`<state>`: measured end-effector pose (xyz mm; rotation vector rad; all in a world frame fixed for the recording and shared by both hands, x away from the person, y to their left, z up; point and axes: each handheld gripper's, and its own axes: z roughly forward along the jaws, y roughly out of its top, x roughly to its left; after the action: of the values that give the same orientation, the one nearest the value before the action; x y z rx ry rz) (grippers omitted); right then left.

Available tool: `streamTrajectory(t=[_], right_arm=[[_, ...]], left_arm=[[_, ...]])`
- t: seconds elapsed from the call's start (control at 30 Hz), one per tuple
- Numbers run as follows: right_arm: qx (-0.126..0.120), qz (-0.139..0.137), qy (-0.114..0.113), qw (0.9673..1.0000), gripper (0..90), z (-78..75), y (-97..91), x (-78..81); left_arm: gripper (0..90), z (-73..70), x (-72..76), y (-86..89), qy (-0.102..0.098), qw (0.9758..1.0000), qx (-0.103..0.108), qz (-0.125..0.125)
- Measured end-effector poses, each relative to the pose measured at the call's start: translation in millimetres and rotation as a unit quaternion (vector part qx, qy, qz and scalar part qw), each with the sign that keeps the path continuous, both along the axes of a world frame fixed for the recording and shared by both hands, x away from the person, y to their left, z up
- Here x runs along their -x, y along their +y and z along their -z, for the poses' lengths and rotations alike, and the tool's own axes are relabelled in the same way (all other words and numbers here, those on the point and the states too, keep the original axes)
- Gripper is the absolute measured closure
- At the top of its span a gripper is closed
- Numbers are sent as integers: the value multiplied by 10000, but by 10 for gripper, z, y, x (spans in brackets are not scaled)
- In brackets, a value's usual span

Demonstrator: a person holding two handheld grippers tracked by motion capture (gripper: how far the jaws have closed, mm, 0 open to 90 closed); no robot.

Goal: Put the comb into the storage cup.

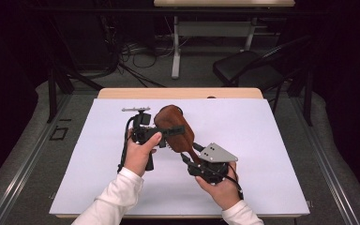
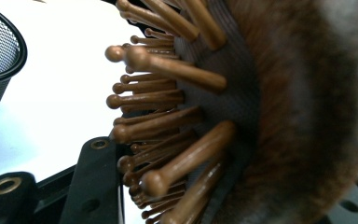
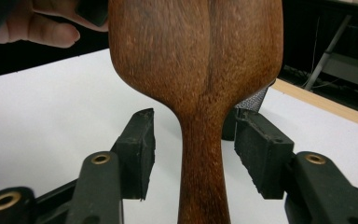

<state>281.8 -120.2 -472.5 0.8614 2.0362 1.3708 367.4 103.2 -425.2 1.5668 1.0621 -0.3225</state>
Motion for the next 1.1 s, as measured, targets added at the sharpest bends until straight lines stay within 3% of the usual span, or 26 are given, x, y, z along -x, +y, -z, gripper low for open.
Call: streamTrajectory(t=[0.23,0.57,0.7,0.9,1.03,1.1], right_arm=[[122,8,-3,9999,433,14,22,-25],[-77,-123,283,9995,358,-60,-37,-54],[-143,-388,379,9984,323,-93,-47,-88],[-163,-377,362,9985,264,-143,-109,-132],[-223,-371,564,9975,259,-147,-139,-135],[-208,-444,491,9976,235,-144,-143,-136]], left_arm=[[506,-2,-1,11,-5,10000,10,-21],[505,-2,-6,22,-20,10000,36,-17],[505,2,-15,27,-24,10000,37,-39],[505,5,-23,29,-45,10000,24,-58],[505,5,-28,32,-34,10000,42,-70],[504,5,-30,36,-43,10000,31,-77]])
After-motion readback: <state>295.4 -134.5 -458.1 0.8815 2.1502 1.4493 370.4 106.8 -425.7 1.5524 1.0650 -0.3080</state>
